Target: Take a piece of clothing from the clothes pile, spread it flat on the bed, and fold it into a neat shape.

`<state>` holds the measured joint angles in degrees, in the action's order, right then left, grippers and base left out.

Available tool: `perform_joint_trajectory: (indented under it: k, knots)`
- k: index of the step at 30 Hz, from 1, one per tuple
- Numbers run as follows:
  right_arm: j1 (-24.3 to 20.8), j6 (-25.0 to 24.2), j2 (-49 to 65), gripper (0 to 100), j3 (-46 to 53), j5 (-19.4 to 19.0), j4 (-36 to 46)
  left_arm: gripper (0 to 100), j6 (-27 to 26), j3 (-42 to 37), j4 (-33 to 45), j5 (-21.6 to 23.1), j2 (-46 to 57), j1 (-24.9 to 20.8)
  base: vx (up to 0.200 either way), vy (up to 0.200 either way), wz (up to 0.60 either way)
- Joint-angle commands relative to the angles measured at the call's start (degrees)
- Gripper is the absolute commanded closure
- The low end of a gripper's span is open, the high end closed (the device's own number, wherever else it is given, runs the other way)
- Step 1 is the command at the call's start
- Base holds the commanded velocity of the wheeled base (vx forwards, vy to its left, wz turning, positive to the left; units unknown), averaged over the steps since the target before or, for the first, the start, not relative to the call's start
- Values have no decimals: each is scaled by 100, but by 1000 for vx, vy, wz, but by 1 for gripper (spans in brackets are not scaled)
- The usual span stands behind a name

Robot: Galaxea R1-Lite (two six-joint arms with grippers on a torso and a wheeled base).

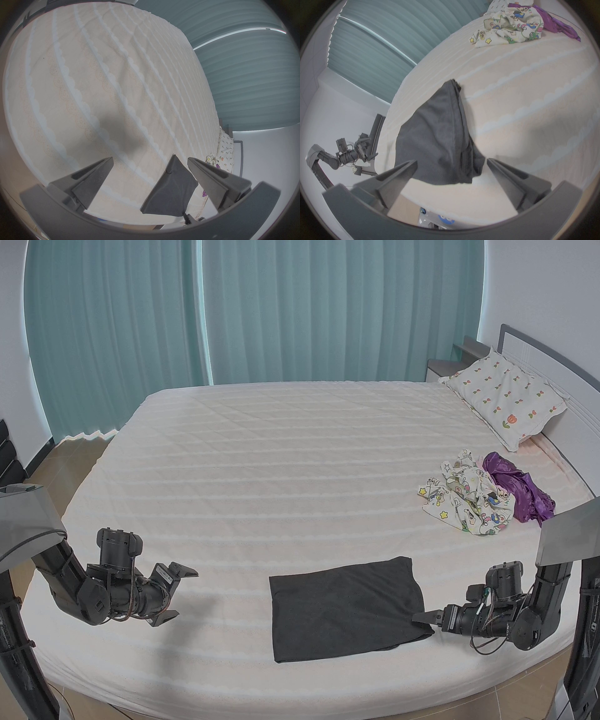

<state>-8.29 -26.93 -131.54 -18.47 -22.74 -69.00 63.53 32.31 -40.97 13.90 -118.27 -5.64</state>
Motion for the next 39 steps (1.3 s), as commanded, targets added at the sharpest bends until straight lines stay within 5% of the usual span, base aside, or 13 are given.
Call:
perform_joint_trajectory:
  k: [1, 9, 17, 23, 24, 29, 39]
  knots:
    - [161, -93, -30, 0, -271, -12, -61, 0, 2, 4, 2, -1, -3, 2, 0, 0, 0]
    - [56, -1517, -469, 0, -1730, 15, 18, 0, 2, 4, 2, -1, -3, 2, 0, 0, 0]
    - [-59, -1508, -1287, 0, -2855, 551, 44, 0, 2, 4, -7, -1, -3, 2, 0, 0, 0]
    - [-270, -1508, -1515, 0, -3400, 604, 449, 0, 2, 4, -7, -1, -3, 2, 0, 0, 0]
    - [-322, -1526, -1559, 100, -3611, 656, 589, 0, 2, 4, -7, -1, -3, 2, 0, 0, 0]
    - [-287, -1517, -1744, 100, -3831, 1131, 572, 0, -7, -5, -7, -10, -3, -16, 0, 0, 0]
    - [-208, -1649, -1744, 100, -3884, 1298, 528, 0, 2, 4, -16, -230, -73, -104, 0, 0, 0]
